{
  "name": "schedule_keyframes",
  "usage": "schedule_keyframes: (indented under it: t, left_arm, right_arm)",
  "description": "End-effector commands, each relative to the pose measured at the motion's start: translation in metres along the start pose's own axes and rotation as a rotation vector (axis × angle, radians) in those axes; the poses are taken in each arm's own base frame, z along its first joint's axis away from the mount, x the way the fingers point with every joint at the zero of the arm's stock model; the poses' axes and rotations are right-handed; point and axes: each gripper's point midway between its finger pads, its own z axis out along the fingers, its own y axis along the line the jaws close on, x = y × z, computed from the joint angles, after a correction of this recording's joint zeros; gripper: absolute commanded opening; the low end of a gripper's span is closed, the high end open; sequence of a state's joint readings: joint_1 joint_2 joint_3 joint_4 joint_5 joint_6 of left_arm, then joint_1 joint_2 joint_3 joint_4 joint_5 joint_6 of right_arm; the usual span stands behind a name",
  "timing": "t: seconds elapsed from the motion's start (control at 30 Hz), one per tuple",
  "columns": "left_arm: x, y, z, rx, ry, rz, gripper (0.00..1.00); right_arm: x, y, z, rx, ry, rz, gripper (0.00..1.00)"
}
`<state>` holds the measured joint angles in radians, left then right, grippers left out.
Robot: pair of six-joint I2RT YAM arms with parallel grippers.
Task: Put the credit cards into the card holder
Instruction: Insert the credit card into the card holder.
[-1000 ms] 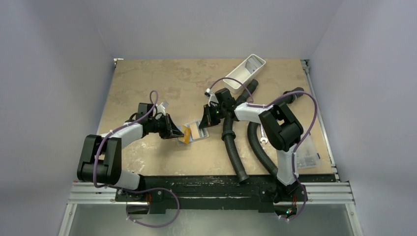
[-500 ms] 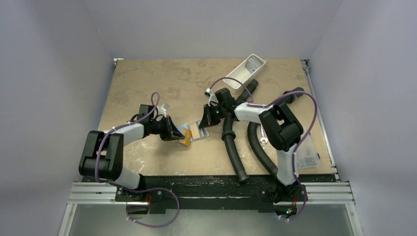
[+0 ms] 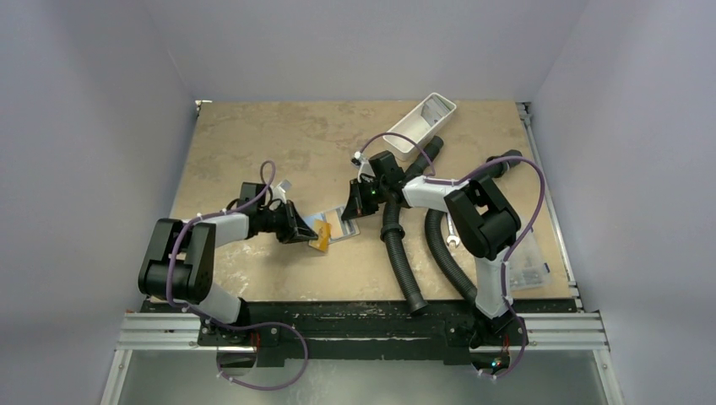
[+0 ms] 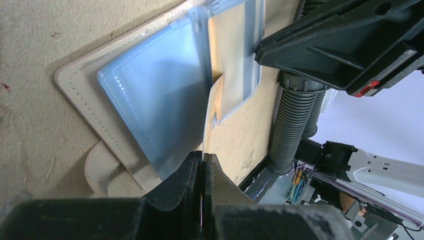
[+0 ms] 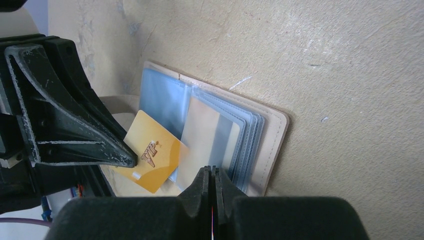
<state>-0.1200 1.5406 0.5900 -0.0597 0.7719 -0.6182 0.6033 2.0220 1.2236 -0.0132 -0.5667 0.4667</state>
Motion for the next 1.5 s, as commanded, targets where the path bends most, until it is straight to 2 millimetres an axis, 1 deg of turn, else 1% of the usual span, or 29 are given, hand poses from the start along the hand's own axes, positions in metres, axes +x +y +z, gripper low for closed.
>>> schedule_keyframes:
  t: [0.0, 0.23, 0.33, 0.6, 0.8, 0.93, 1.0, 1.13, 1.2, 1.27, 1.37, 1.47]
  left_arm:
    - [-0.013, -0.001, 0.005, 0.026, -0.074, 0.008, 0.00]
    - [-0.038, -0.008, 0.007, 0.052, -0.199, -0.033, 0.00]
    - [-0.042, -0.009, 0.009, 0.062, -0.216, -0.043, 0.00]
    - [-0.035, -0.014, 0.017, 0.099, -0.203, -0.055, 0.00]
    - [-0.037, -0.013, 0.021, 0.094, -0.228, -0.050, 0.00]
    - [-0.029, -0.019, 0.030, 0.108, -0.212, -0.049, 0.00]
    - [-0.028, -0.023, 0.032, 0.120, -0.217, -0.034, 0.00]
    - [-0.031, -0.023, 0.028, 0.100, -0.234, 0.020, 0.00]
    - [-0.035, -0.017, 0.026, 0.030, -0.229, 0.066, 0.00]
    - [-0.039, -0.016, 0.020, -0.010, -0.239, 0.101, 0.00]
    - [-0.041, -0.012, 0.016, -0.041, -0.239, 0.116, 0.00]
    - [-0.040, -0.010, 0.017, -0.035, -0.235, 0.108, 0.00]
  right_arm:
    - [0.007, -0.025, 0.001, 0.106, -0.005, -0.006, 0.00]
    - [0.010, -0.027, 0.002, 0.109, -0.002, 0.000, 0.00]
    - [0.011, -0.028, 0.002, 0.110, 0.000, 0.001, 0.00]
    - [0.008, -0.026, 0.001, 0.106, -0.003, -0.001, 0.00]
    - [0.010, -0.026, 0.002, 0.104, 0.002, 0.001, 0.00]
    - [0.008, -0.023, -0.001, 0.101, -0.005, -0.003, 0.00]
    - [0.006, -0.021, -0.002, 0.098, -0.010, -0.006, 0.00]
    - [0.007, -0.020, -0.003, 0.091, -0.008, -0.006, 0.00]
    - [0.009, -0.021, -0.003, 0.092, -0.005, -0.005, 0.00]
    - [0.011, -0.022, -0.002, 0.093, -0.002, -0.005, 0.00]
    - [0.013, -0.024, -0.002, 0.096, 0.001, -0.002, 0.00]
    - [0.012, -0.024, -0.002, 0.094, -0.001, -0.004, 0.00]
